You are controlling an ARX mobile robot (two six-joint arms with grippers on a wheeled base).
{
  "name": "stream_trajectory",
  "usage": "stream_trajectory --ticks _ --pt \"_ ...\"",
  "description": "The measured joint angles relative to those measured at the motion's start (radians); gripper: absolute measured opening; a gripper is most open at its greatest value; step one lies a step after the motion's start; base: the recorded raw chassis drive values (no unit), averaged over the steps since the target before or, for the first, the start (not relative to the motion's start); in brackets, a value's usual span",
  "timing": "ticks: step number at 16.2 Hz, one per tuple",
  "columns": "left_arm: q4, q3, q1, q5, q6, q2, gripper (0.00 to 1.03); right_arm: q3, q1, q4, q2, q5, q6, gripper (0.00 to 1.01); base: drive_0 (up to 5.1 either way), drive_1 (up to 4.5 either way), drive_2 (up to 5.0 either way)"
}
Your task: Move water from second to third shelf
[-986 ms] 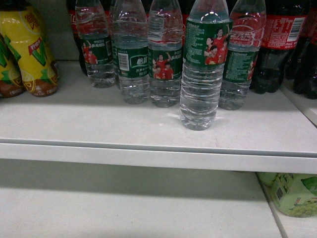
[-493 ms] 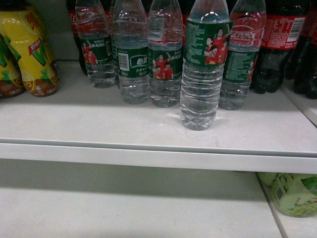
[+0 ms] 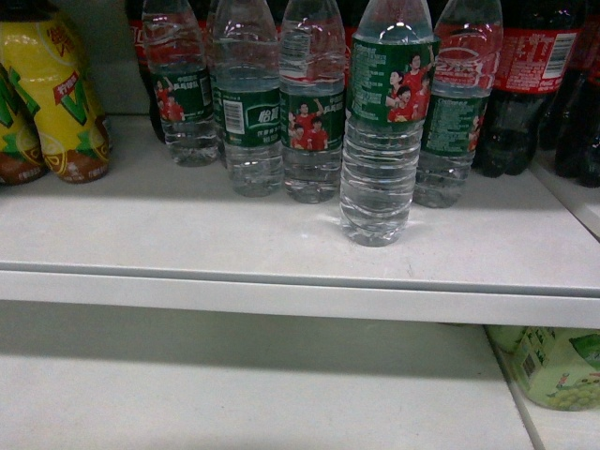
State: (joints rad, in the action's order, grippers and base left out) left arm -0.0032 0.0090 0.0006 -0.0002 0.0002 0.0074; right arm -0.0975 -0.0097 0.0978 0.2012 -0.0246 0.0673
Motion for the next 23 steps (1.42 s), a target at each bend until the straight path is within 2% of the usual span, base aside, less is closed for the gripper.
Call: stream_trajectory --ticks 2,3,4,8,11,12,13,17,22,23 --pt "0.000 0.000 0.000 0.000 0.000 0.000 0.98 -0.118 -0.023 -0.209 0.204 0.026 0.003 0.98 0.0 0.00 0.0" --pt "0.000 0.000 0.000 0.000 0.000 0.000 0.98 -0.176 -0.006 -0.296 0.309 0.015 0.002 0.98 0.0 0.00 0.0" --pt "0.000 0.000 0.000 0.000 0.000 0.000 0.98 -0.224 0.043 -0.386 0.436 0.007 -0.002 0.98 0.0 0.00 0.0" --pt "0.000 0.000 0.000 0.000 0.000 0.000 0.98 -0.357 0.275 -0.660 0.866 -0.087 -0.016 0.98 0.0 0.00 0.0" --pt "0.000 0.000 0.000 0.000 0.000 0.000 0.98 -0.373 0.407 -0.816 1.146 -0.118 -0.015 0.98 0.0 0.00 0.0" --pt "0.000 0.000 0.000 0.000 0.000 0.000 0.98 -0.384 0.434 -0.853 1.215 -0.123 -0.008 0.98 0.0 0.00 0.0" --pt "0.000 0.000 0.000 0.000 0.000 0.000 0.98 -0.430 0.478 -0.907 1.337 -0.129 0.000 0.98 0.0 0.00 0.0" --pt "0.000 0.000 0.000 0.000 0.000 0.000 0.98 -0.513 0.521 -0.938 1.423 -0.129 0.019 0.98 0.0 0.00 0.0" --pt "0.000 0.000 0.000 0.000 0.000 0.000 0.98 -0.665 0.519 -0.888 1.506 -0.132 0.061 0.98 0.0 0.00 0.0" --pt "0.000 0.000 0.000 0.000 0.000 0.000 0.98 -0.695 0.519 -0.892 1.535 -0.148 0.059 0.98 0.0 0.00 0.0"
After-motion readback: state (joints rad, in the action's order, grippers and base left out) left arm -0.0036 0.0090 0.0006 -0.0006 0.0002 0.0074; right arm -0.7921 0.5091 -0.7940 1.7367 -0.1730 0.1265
